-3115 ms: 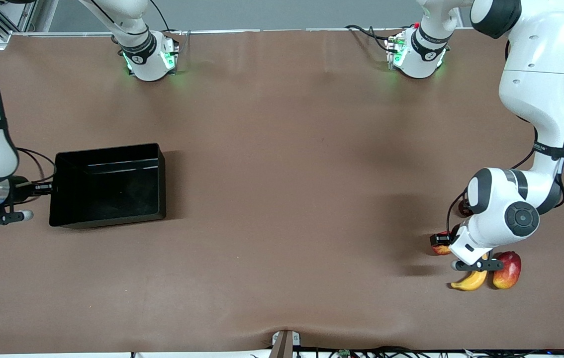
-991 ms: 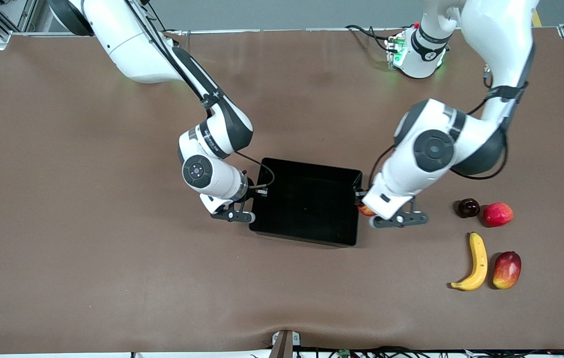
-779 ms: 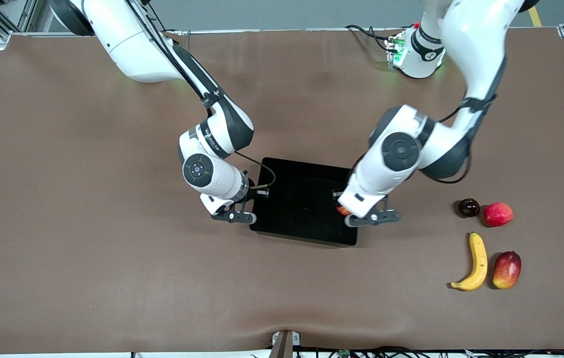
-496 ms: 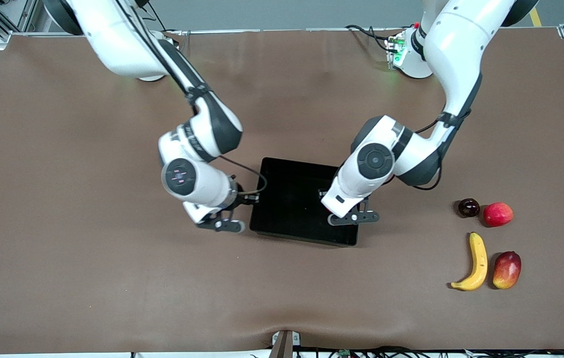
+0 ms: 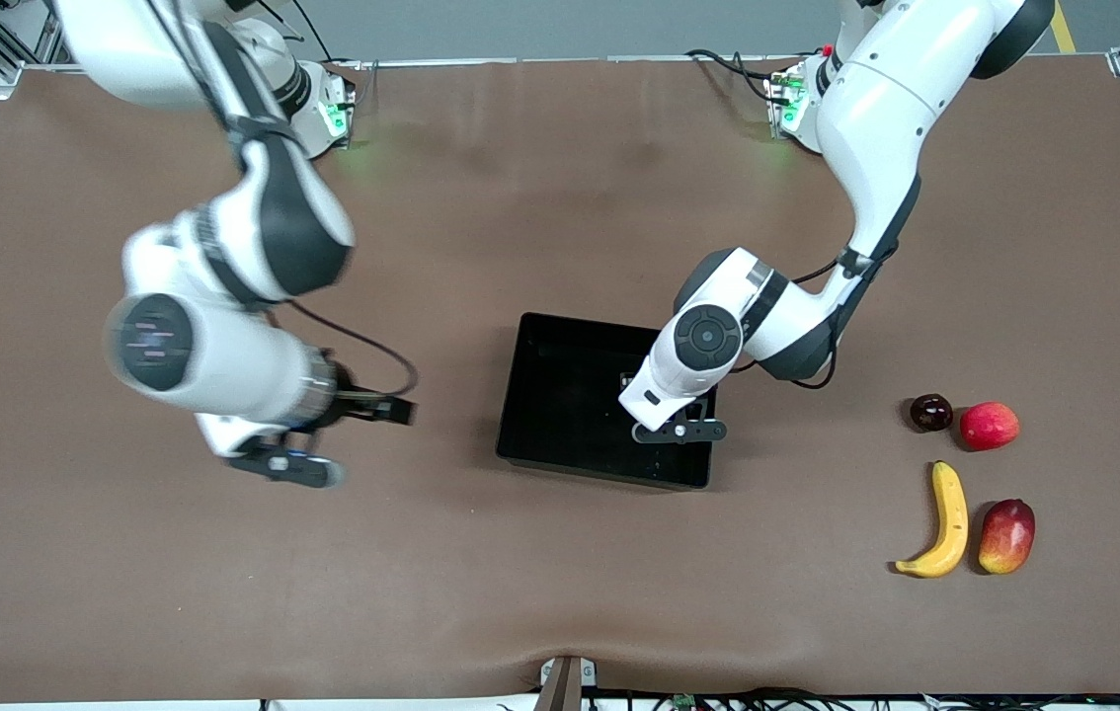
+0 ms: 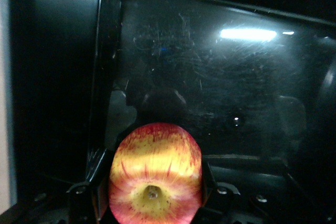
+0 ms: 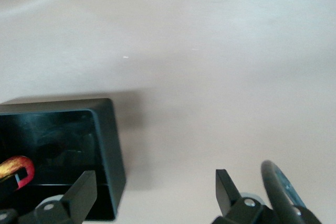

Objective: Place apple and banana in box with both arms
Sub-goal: 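Lower the apple into the box with the left gripper while the right gripper withdraws, then move the left gripper to the yellow banana and grasp it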

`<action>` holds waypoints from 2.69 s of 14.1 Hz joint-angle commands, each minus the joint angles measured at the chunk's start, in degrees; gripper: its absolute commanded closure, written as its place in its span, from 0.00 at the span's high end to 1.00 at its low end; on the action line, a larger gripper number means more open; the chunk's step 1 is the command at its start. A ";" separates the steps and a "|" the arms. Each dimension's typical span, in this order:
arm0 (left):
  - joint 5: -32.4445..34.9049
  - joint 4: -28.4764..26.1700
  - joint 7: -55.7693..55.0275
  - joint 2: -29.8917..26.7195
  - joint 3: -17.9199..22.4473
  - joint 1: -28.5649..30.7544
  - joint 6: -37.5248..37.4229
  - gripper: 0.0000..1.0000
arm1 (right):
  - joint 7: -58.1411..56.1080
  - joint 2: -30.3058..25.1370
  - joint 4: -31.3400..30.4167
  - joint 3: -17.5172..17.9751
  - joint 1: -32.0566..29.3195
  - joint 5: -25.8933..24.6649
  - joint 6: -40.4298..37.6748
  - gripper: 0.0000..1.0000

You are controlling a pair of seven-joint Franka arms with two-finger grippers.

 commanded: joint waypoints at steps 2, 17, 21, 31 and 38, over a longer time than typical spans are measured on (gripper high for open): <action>1.35 0.49 -0.75 1.50 0.70 -1.95 0.10 0.15 | -7.45 -7.81 -1.53 0.38 -7.75 -0.92 -5.33 1.00; 3.99 4.44 1.79 -9.75 1.05 8.13 -2.89 1.00 | -23.57 -36.04 -25.87 0.47 -19.10 -12.96 -8.85 1.00; 4.34 4.44 12.68 -9.66 1.14 14.90 -2.89 1.00 | -23.66 -35.43 -25.79 0.56 -19.55 -12.61 -6.92 1.00; 21.37 3.65 19.90 2.37 1.49 30.90 9.65 1.00 | -29.28 -34.29 -22.11 0.56 -19.90 -14.10 -6.04 1.00; 27.11 3.65 20.88 7.56 1.93 35.22 16.71 1.00 | -35.61 -34.55 -22.27 0.65 -22.10 -13.32 -9.11 1.00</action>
